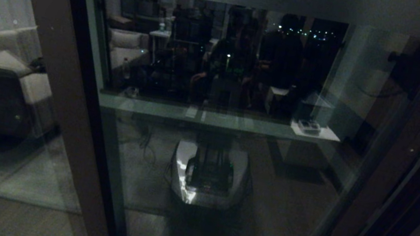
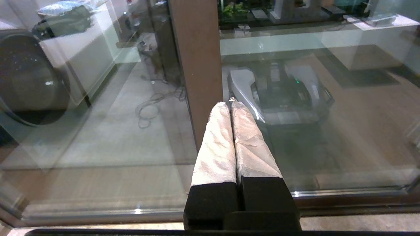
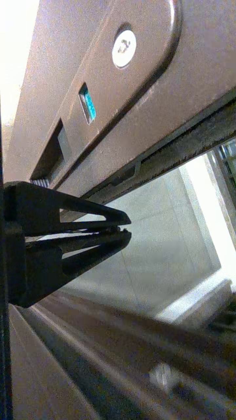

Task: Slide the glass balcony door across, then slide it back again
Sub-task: Open the slid door

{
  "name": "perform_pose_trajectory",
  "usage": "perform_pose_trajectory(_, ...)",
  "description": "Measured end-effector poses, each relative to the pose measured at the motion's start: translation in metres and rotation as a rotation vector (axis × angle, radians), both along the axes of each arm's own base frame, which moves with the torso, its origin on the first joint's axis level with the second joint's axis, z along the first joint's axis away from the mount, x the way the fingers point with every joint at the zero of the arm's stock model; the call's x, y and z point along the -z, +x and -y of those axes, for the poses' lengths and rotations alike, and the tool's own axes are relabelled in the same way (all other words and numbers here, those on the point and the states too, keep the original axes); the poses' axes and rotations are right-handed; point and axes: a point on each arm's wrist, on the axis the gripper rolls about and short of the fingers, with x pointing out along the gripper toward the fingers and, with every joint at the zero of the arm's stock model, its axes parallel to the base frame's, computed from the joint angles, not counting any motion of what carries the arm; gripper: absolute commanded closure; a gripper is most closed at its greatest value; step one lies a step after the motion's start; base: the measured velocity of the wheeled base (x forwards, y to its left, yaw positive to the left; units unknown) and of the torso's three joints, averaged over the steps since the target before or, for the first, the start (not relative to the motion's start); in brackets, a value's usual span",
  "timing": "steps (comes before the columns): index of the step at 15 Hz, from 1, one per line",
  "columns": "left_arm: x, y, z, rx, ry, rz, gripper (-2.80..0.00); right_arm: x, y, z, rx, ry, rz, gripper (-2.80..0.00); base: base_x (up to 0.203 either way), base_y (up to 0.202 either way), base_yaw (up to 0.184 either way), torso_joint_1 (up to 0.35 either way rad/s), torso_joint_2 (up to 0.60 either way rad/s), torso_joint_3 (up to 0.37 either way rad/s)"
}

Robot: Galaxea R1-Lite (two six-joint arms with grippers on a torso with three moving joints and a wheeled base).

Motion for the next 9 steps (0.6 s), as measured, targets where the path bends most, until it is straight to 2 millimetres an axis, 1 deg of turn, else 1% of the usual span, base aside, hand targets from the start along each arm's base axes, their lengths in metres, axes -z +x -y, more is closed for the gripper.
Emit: perform_pose_trajectory(9, 0.0, 0.0, 0.0, 0.0, 0.0, 0.0, 0.0, 0.001, -0.001, -0.012, -0.027, 0.004, -0.008, 0.0, 0.0, 0.0, 0.0, 0.0, 0.0, 0.0)
